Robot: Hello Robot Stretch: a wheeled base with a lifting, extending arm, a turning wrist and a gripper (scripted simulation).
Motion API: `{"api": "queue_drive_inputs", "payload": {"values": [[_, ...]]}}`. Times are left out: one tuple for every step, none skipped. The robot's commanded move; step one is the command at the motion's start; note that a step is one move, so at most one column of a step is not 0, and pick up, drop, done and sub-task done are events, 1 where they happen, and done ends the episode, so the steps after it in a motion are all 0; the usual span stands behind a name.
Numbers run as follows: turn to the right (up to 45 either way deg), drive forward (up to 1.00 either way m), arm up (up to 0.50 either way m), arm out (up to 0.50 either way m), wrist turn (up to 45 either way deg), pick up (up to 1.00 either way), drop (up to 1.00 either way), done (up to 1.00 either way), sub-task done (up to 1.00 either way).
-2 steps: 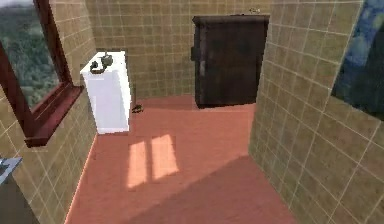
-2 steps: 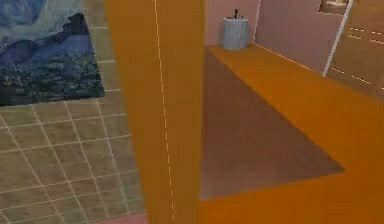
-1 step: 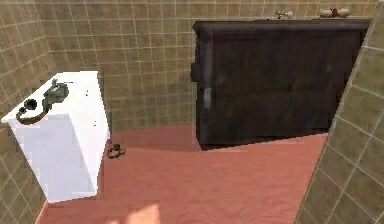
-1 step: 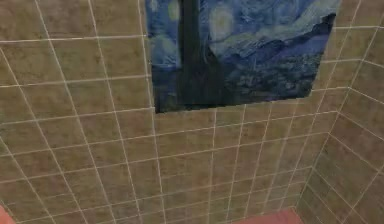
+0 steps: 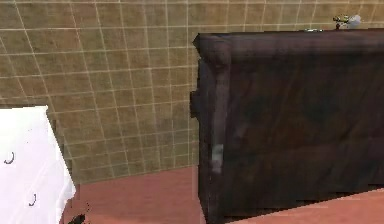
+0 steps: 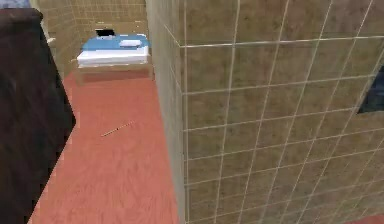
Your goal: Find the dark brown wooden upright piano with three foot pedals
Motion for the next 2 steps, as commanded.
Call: {"api": "queue_drive_inputs", "payload": {"values": [[-30.0,0.0,0.0,0.0,0.0,0.0,0.0,0.0,0.0],[0.0,0.05,0.0,0.0,0.0,0.0,0.0,0.0,0.0]]}}
